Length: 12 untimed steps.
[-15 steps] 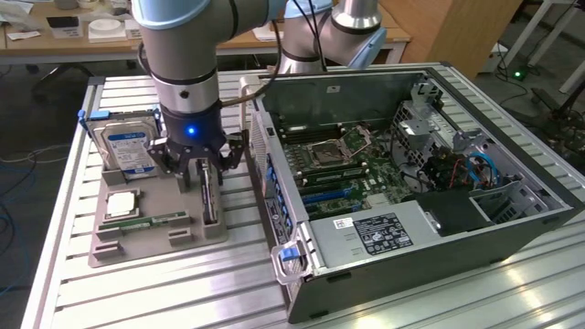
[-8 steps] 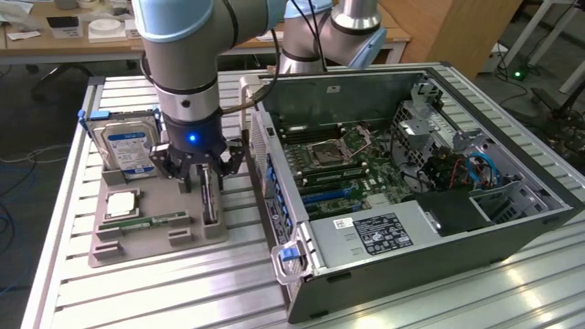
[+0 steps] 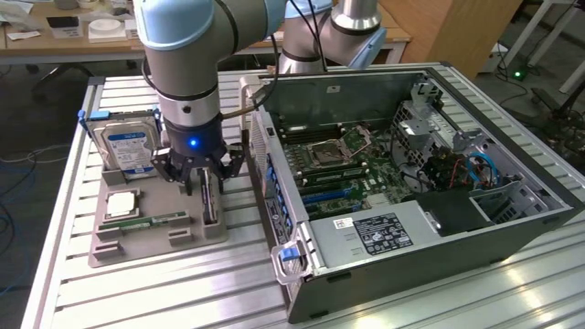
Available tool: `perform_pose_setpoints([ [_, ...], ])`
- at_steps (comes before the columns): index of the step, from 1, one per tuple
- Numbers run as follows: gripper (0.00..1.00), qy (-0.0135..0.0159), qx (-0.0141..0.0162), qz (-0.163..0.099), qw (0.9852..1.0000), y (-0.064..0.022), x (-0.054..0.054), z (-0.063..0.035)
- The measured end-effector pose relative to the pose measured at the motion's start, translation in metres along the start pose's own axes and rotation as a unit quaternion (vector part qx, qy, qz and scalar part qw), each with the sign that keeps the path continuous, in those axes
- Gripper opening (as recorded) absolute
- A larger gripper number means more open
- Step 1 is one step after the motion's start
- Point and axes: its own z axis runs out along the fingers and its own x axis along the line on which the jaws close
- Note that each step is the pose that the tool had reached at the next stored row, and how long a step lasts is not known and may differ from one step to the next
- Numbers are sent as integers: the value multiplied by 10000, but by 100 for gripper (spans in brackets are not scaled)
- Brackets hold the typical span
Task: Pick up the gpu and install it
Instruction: 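Pick up the gpu and move the gpu toward the slot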
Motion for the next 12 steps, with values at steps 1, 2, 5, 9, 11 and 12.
perform_pose_setpoints([
  [1, 59, 0, 0, 0, 10000, 2, 1, 19],
  [2, 59, 1, 1, 1, 10000, 6, 2, 37],
  [5, 59, 4, 10, -1, 10000, 51, 7, 84],
  [9, 59, 3, 19, -1, 10000, 79, 10, 105],
  [11, 59, 2, 26, 0, 10000, 78, 10, 106],
  [12, 59, 2, 35, -5, 10000, 78, 9, 108],
])
